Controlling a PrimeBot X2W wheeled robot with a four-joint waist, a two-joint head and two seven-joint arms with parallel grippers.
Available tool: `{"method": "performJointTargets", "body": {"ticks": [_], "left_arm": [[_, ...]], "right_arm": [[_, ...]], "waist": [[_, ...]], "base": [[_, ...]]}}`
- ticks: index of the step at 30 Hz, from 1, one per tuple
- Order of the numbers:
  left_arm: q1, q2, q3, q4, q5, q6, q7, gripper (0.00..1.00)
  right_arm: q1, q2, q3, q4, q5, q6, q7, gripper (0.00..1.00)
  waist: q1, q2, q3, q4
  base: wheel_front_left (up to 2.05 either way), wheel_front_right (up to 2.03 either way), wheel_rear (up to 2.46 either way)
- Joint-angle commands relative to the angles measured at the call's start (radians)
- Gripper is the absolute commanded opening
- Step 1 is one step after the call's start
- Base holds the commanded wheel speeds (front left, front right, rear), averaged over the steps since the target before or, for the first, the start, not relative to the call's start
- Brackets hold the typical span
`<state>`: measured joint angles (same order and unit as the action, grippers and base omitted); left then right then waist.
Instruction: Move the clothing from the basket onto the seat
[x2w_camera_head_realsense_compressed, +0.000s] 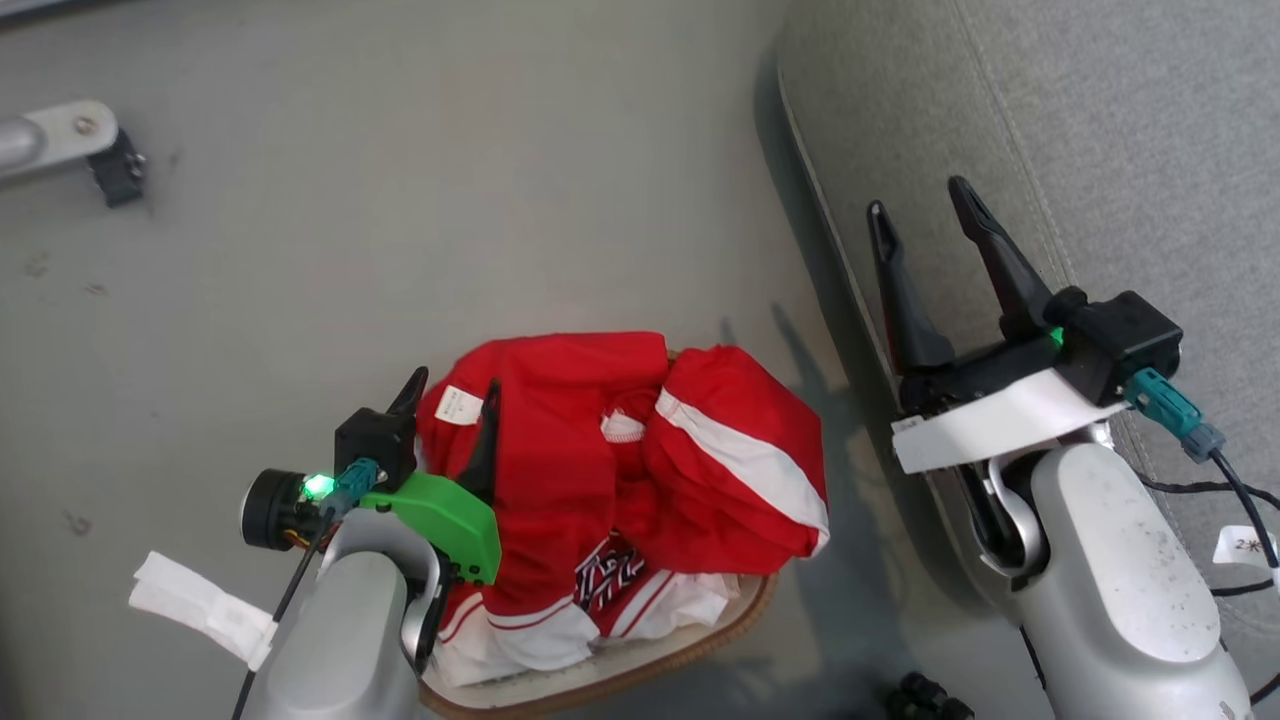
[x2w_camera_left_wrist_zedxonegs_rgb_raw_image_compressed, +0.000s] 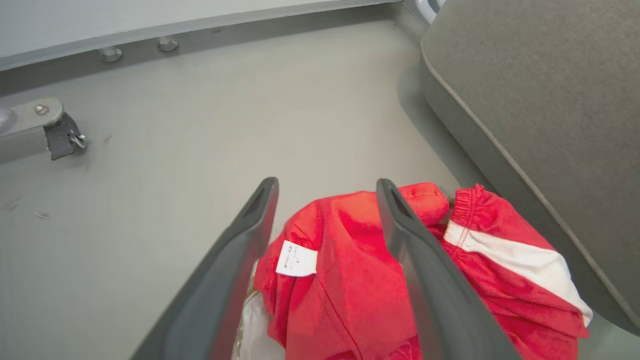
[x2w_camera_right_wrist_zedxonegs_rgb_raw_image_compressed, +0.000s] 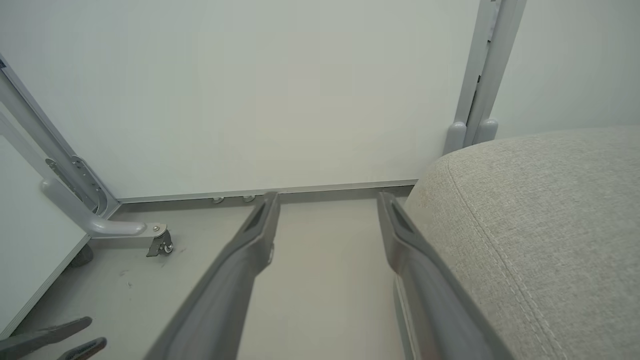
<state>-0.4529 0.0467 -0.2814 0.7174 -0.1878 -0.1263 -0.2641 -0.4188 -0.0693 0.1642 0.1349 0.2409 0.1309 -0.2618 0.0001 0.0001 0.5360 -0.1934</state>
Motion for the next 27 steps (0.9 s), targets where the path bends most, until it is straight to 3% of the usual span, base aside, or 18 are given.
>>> {"method": "performJointTargets", "body": {"ticks": [1,15,27], "left_arm": [[-0.034,0.008,0.002,0.032,0.003,-0.003,-0.001,1.0],[-0.179,0.026,0.0,0.385,-0.029,-0.006,-0.001,1.0],[-0.229,0.021,-0.06,0.527,-0.04,-0.006,0.026,1.0]], "right_arm": [[-0.022,0.006,0.007,-0.01,0.006,0.0,-0.005,1.0],[-0.068,0.018,0.057,-0.044,0.023,0.0,-0.005,1.0],[-0.094,0.018,0.082,-0.068,0.065,0.0,-0.005,1.0]], "waist": [[-0.0001,-0.0001,0.101,-0.068],[-0.0001,-0.0001,0.232,-0.157],[-0.0001,-0.0001,0.293,-0.18]], "base": [[0.0,0.0,0.0],[0.0,0.0,0.0],[0.0,0.0,0.0]]}}
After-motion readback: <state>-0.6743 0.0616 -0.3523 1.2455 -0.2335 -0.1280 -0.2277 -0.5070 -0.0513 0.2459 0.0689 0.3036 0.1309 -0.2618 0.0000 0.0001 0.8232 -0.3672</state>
